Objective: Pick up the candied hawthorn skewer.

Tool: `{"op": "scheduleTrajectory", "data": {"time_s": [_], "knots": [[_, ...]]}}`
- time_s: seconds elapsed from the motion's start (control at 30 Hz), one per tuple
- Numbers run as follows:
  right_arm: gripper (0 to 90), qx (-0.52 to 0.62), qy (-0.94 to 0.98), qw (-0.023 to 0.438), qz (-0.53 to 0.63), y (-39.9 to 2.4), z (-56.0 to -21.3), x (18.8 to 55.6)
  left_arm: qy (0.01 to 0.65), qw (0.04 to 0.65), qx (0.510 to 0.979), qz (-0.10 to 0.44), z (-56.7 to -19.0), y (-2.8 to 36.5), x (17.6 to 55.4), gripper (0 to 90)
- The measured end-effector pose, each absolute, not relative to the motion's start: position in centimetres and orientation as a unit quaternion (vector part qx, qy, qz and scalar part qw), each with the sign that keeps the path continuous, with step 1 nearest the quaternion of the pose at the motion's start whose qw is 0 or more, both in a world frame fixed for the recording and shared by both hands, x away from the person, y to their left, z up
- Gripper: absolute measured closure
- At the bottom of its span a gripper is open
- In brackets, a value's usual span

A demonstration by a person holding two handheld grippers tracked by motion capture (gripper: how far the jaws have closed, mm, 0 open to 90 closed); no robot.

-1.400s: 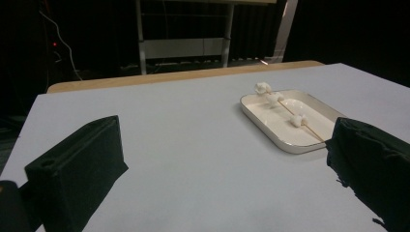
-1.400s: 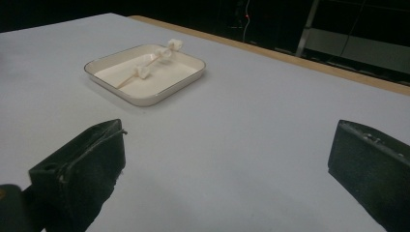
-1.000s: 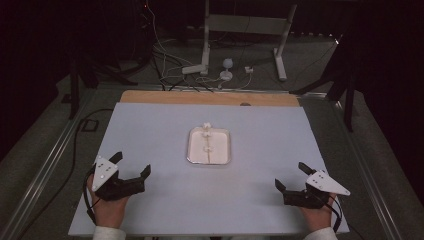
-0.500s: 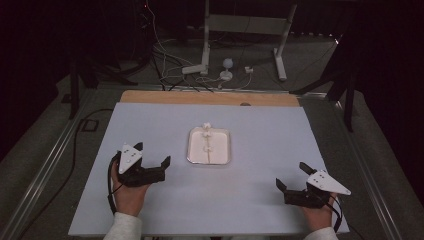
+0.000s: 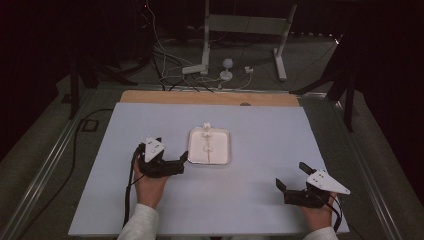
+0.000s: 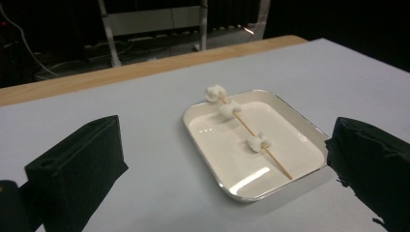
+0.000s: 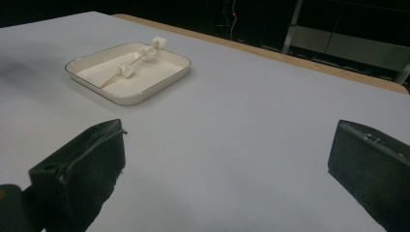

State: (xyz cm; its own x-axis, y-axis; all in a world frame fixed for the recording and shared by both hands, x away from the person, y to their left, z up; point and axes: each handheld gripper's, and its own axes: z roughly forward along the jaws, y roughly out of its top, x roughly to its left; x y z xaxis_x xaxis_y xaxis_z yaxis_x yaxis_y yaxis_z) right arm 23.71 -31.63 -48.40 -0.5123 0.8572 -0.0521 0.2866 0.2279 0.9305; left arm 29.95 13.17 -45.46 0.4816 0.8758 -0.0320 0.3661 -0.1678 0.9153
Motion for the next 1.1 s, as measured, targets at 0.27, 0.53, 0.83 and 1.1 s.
{"op": "scheduleTrajectory", "data": {"time_s": [0.27, 0.53, 0.83, 1.1], "knots": [[0.0, 0.396, 0.726, 0.295, 0.48, -31.8, -48.5, 23.7, 0.429, 0.46, 0.735, 0.255, -47.1, 10.1, 31.9, 0.5], [0.0, 0.393, 0.728, 0.295, 0.478, -31.7, -48.5, 23.8, 0.429, 0.444, 0.747, 0.247, -48.3, 8.2, 33.2, 0.5], [0.0, 0.39, 0.73, 0.293, 0.478, -31.7, -48.5, 23.8, 0.436, 0.424, 0.76, 0.229, -50.0, 6.0, 34.6, 0.5], [0.0, 0.39, 0.73, 0.293, 0.479, -31.7, -48.5, 23.8, 0.443, 0.407, 0.771, 0.21, -51.1, 4.9, 35.1, 2.1]]}}
